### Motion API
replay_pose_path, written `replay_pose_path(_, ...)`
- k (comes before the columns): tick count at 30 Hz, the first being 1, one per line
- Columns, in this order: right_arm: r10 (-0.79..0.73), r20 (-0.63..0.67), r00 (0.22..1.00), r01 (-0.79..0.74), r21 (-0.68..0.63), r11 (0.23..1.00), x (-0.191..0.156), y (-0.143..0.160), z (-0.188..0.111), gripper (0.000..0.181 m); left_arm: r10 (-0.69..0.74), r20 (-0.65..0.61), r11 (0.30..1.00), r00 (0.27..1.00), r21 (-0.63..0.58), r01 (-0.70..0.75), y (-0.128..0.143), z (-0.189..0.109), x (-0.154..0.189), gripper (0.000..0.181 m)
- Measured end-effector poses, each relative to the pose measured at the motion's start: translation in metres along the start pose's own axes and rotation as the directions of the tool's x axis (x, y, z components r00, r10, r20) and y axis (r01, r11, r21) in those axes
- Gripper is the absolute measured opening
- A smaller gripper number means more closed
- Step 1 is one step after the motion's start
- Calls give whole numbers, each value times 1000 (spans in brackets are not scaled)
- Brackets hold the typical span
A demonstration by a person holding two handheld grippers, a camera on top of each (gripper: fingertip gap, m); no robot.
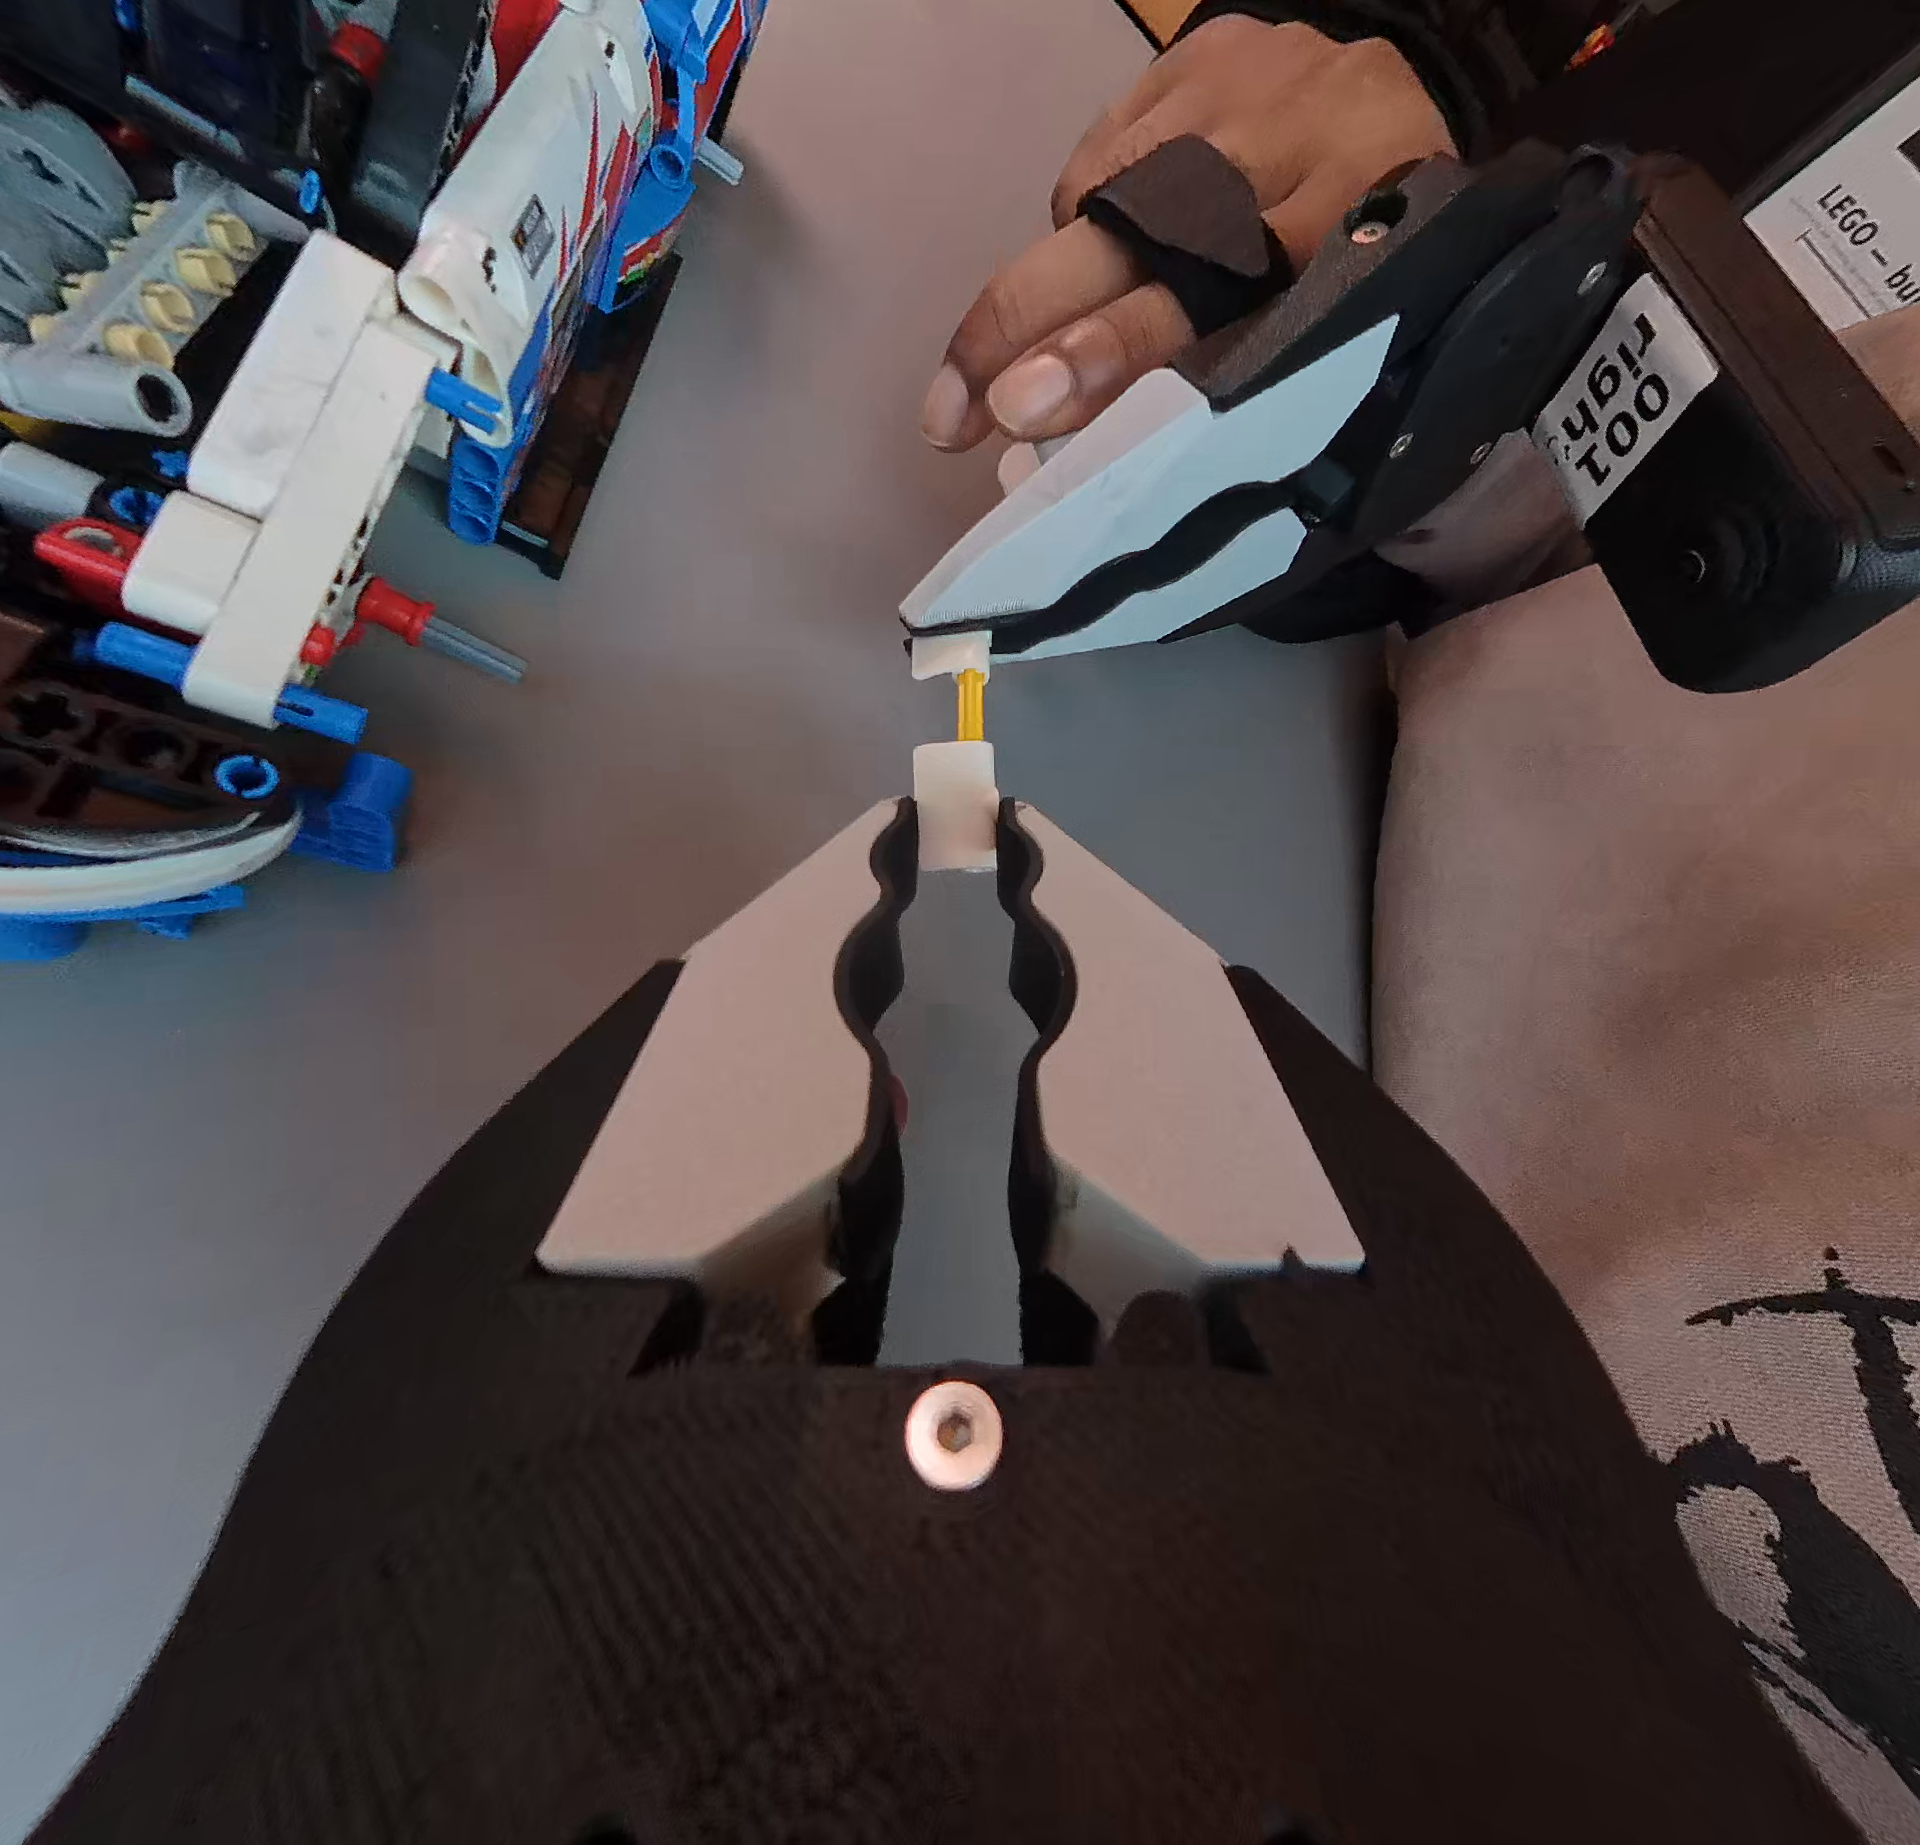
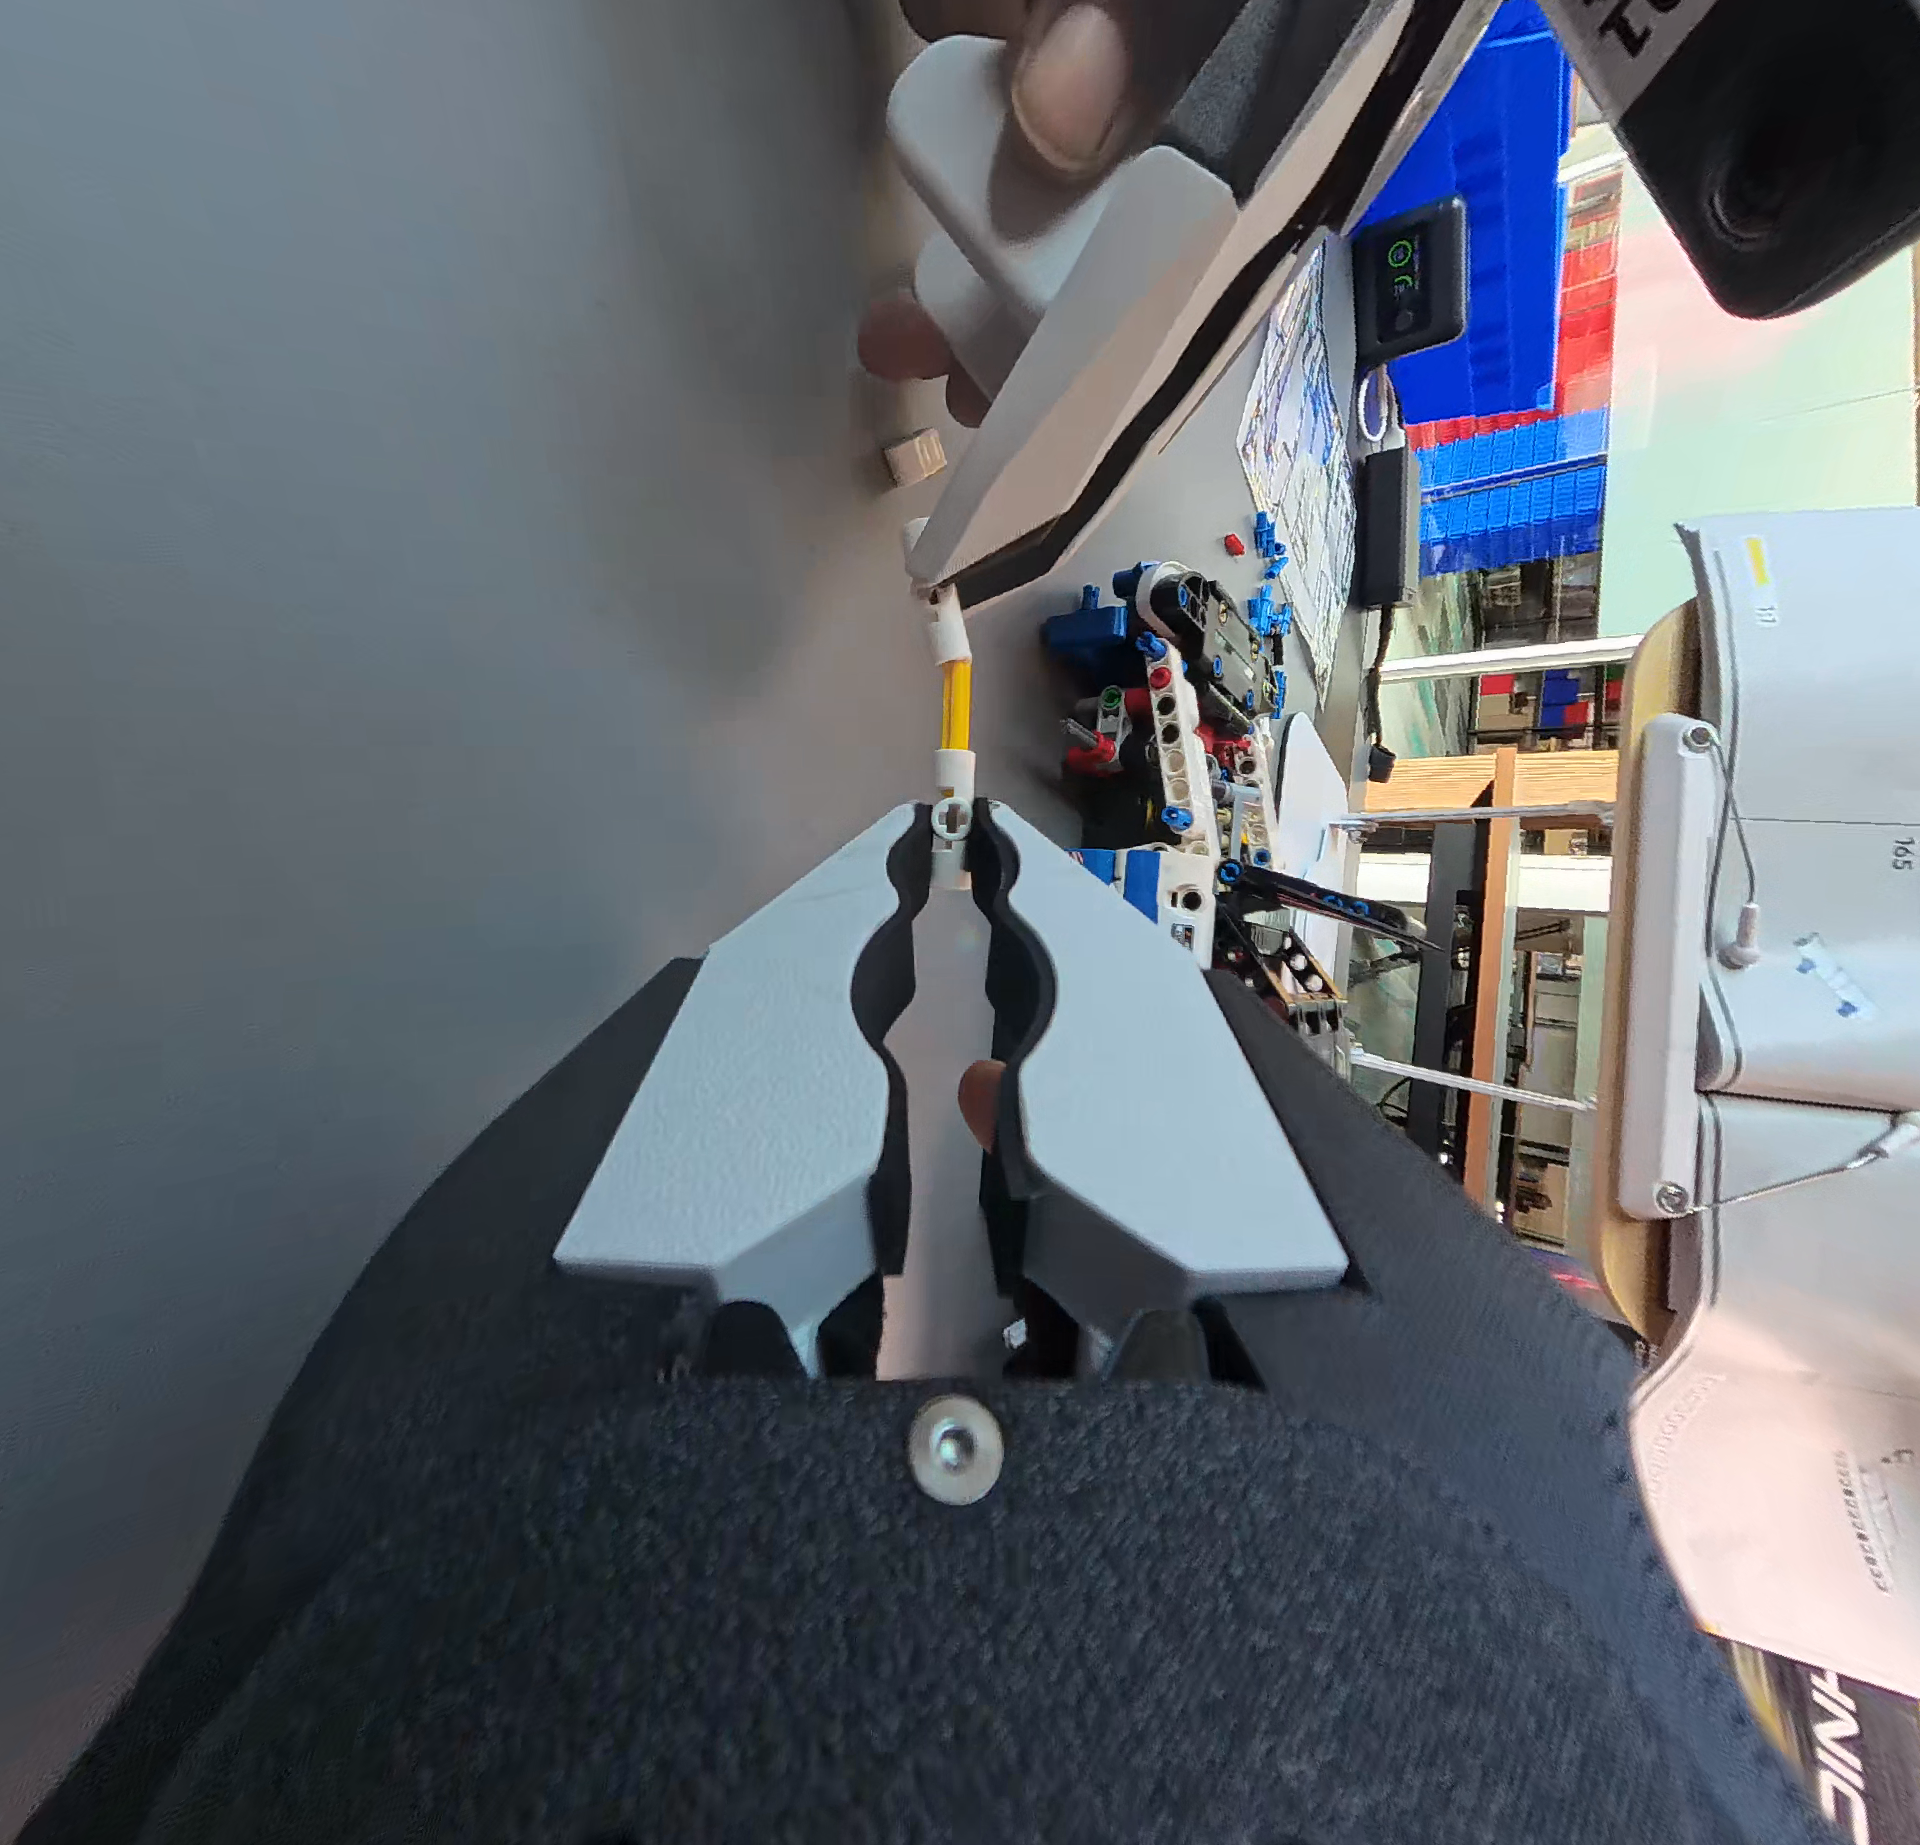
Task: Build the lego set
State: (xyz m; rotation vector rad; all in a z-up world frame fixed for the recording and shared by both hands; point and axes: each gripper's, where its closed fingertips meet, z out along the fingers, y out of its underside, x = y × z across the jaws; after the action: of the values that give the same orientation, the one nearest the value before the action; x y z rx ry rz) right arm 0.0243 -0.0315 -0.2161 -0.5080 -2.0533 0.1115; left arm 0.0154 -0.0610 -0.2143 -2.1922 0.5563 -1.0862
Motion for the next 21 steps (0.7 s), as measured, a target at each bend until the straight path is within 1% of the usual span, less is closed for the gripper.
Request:
replay_pose_path(5,-60,29,998,61,-3,998,-9,0,2,6,58,52,996,997,-77,-54,8,5,-2,13)
replay_pose_path(10,-75,41,996,77,-42,996,-13,2,4,6,144,118,986,983,-96,-133,11,6,-5,13)
replay_pose_path(15,-94,27,995,95,-45,994,-10,-1,1,6,243,142,970,960,-62,-236,9,4,-3,13)
replay_pose_path(21,-154,-21,988,152,-71,986,-5,-2,0,5,197,96,980,976,-5,-197,7,2,-1,13)
